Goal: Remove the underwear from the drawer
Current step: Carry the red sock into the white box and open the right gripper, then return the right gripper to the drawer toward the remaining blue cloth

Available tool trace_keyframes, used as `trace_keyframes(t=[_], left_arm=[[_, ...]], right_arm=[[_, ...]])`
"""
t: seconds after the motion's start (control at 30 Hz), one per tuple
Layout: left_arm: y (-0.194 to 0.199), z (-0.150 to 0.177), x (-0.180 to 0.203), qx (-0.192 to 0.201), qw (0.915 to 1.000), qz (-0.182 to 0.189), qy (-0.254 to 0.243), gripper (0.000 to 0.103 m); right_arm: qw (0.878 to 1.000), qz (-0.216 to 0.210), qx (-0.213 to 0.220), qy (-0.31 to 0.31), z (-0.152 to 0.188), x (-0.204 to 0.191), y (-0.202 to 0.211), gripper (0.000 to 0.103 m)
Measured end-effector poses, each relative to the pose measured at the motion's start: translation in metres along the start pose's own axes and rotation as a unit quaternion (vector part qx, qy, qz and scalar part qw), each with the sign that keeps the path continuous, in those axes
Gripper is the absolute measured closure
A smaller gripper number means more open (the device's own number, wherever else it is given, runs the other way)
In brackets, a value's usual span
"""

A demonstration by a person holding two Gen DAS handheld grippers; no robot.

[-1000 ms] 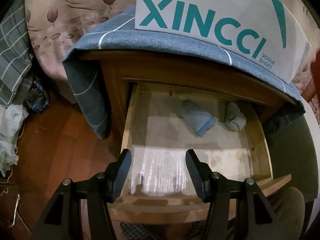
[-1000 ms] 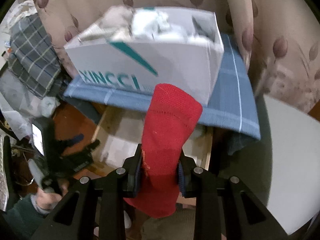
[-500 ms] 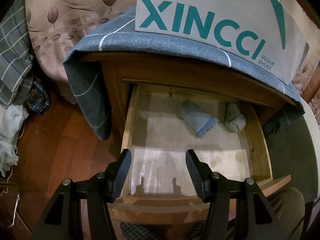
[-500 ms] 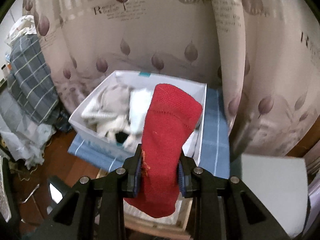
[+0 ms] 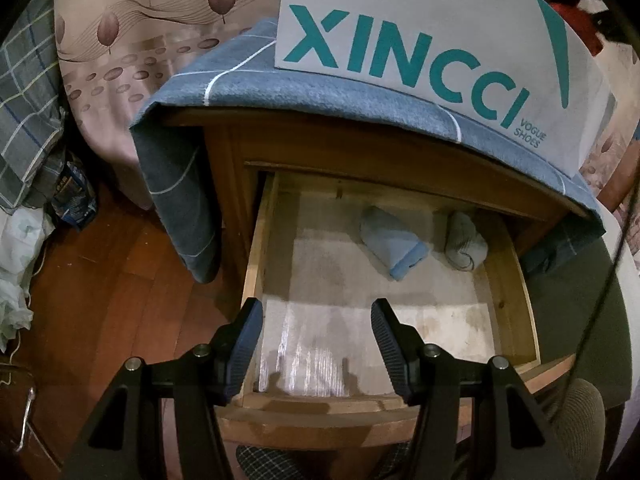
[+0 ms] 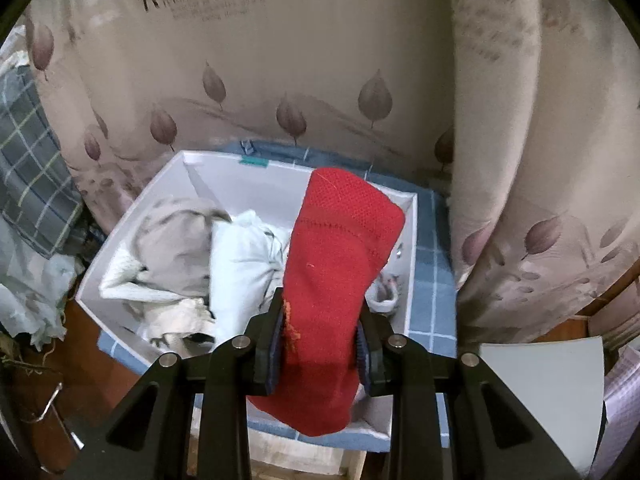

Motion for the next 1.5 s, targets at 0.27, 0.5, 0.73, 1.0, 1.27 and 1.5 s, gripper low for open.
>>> trace_keyframes(t=[0.27,0.5,0.73,1.0,1.27,1.5], left_arm=[[-0.001,-0.001,-0.001,0.0,1.0,0.005,0.005,0.045],[-0.001,-0.002,-0.001,-0.002,1.0,0.002,0.004,0.045],[-0.002,-0.002,-0.001,-0.002,1.0,-0.002,0.005,0.045],[-0.002,-0.001,-0.001,0.0,0.9999,-0.013,0.002,0.045],[0.001,-0.001,-0.01,0.003,0.9998,-0.012,0.018,0.045],[0.007,-0.005,-0.027,0.014,0.9982,-0.006,0.058,0.045]], right_arm=[[0.999,0.011,-0.037,-0.001,0.011,0.007,-0.05,0.07],[1.0,0.015,-0.013,0.0,0.01,0.009,-0.04,0.051],[0.998,0.016,0.047,0.03,0.012,0.005,0.022,0.043],[0.989,0.04,0.057,0.129,0.074,-0.017,0.065,0.036],[0.977,0.058,-0.005,0.205,0.156,-0.03,0.034,0.037],[0.96,0.065,-0.089,0.258,0.216,-0.037,-0.036,0.044]])
Point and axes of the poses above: each gripper's, at about its wrist camera, not at the fingertips, and y roughly against the way its jaws point, x to its right, z to its underside, the point moved 3 cm from there along -y, roughly the way its jaws point, and after that the axes turned 3 degrees about -z, right-handed, at the moved point
